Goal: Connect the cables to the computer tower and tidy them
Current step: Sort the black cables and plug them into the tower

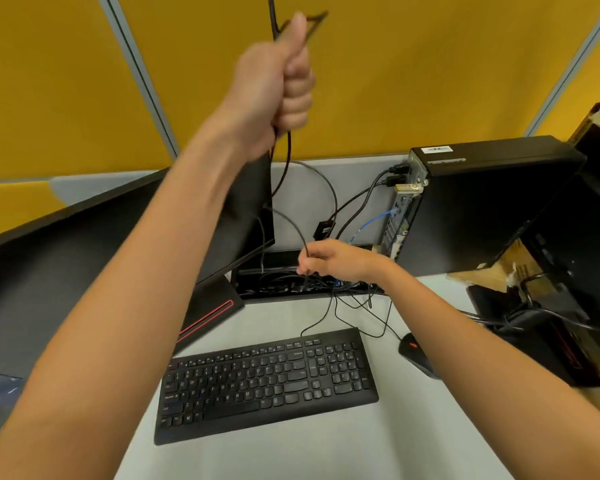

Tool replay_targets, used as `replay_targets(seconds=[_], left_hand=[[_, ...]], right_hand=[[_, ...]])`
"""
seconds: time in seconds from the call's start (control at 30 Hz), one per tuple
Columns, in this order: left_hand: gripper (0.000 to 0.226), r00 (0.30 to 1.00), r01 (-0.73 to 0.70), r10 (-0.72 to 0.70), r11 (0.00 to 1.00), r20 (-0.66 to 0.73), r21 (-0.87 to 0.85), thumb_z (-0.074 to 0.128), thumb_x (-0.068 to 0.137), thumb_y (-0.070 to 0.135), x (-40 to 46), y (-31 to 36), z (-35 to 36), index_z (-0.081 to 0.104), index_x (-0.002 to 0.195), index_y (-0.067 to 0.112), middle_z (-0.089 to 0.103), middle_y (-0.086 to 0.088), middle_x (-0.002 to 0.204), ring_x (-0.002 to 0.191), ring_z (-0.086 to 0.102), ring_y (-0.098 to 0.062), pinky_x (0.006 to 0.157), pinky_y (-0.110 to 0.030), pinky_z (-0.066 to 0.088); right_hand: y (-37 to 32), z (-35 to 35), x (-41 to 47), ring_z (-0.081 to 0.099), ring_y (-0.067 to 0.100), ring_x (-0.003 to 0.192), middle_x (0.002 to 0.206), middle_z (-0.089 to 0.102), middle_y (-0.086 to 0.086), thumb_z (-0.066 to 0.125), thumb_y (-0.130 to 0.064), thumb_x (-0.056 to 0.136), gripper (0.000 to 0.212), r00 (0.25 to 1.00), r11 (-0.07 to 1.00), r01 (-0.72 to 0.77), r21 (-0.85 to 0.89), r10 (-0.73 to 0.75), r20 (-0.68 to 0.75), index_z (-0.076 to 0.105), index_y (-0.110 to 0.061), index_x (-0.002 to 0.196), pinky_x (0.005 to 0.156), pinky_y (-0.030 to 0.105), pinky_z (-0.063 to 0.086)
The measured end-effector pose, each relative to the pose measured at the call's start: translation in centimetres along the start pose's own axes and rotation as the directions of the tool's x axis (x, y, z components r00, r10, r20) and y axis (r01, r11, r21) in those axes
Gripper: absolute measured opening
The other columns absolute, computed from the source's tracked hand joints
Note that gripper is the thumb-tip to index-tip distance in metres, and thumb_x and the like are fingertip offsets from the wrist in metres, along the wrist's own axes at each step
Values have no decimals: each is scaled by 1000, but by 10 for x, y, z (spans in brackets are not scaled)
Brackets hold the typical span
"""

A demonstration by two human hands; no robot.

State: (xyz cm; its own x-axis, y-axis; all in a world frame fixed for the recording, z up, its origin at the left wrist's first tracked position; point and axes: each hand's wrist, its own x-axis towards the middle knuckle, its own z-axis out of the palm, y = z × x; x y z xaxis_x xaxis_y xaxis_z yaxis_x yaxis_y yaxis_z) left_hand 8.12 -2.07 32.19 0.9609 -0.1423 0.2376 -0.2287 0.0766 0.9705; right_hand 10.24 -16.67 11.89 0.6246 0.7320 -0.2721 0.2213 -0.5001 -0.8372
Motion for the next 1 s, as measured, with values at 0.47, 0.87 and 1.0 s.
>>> replay_targets(seconds=[0.47, 0.87, 1.0], left_hand=[[34, 854, 310, -511, 648, 95, 695, 51, 82, -1, 2, -94, -6, 30, 63, 19, 29, 2, 58, 47, 25, -11, 44, -23, 23], [13, 941, 168, -316, 749, 122, 640, 65, 90, 16, -33, -166, -32, 64, 95, 4, 69, -3, 92, 82, 65, -8, 77, -15, 50], [19, 949, 232, -312, 764, 31, 602, 55, 95, 14, -55, -182, -58, 60, 87, -2, 70, -7, 80, 72, 65, -13, 71, -21, 50]], right_hand=[[-22, -32, -30, 51, 15, 58, 95, 49, -4, 58, -9, 84, 74, 494, 873, -106, -476, -369, -787, 23, -37, 143, 47, 30, 39], [19, -64, -51, 58, 38, 90, 102, 57, 12, 34, -31, 102, 29, 480, 775, -469, -424, -179, -859, 55, -11, 96, 65, 34, 31], [43, -69, -66, 58, 39, 91, 95, 57, 14, 38, -30, 100, 23, 477, 809, -525, -263, 25, -878, 52, -14, 91, 67, 34, 32]])
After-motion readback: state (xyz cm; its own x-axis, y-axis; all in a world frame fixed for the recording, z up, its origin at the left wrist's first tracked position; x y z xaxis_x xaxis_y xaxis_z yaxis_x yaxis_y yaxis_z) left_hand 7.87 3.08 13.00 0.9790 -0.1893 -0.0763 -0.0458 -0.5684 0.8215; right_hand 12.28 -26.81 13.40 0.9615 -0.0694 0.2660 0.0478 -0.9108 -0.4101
